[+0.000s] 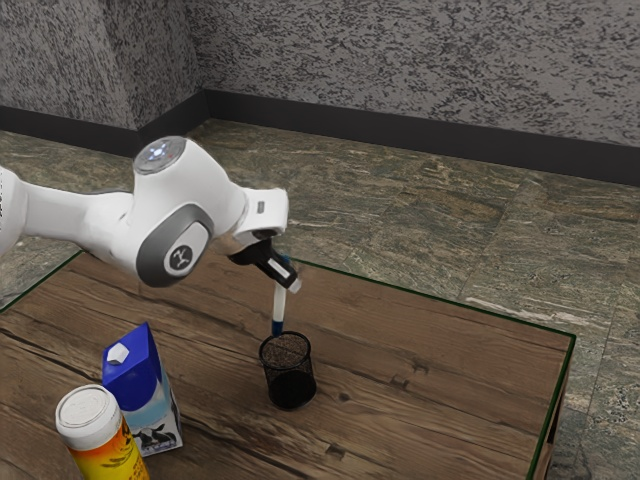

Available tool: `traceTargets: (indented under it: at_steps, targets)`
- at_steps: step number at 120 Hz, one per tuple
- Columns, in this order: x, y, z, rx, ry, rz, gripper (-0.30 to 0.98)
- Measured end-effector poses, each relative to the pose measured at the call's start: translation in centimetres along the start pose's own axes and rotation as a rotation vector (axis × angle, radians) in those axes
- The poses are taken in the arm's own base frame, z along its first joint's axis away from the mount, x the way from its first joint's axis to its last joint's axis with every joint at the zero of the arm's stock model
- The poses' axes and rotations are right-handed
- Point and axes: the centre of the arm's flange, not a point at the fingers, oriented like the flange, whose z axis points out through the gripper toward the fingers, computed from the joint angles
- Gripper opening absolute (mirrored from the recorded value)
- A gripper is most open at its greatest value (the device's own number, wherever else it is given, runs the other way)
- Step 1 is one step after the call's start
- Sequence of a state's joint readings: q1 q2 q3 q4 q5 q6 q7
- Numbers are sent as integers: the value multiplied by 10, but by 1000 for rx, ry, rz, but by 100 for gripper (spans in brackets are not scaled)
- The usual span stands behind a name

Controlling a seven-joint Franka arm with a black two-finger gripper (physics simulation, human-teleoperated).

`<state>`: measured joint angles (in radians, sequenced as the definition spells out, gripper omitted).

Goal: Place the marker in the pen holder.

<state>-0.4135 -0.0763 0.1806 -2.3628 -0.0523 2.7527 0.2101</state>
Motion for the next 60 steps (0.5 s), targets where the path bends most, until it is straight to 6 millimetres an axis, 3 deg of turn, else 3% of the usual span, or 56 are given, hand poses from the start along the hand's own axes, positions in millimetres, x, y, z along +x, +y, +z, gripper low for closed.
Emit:
traceTargets:
  at_steps: [27,45,49,53,60]
  targets:
    - [-24,24,29,-23,-57,35,-5]
    - [-28,21,33,-24,-69,36,28]
    - [-14,18,22,-21,-49,38,34]
    - [21,11,-3,-17,-12,41,39]
    - [96,-11,-79,-2,55,48,46]
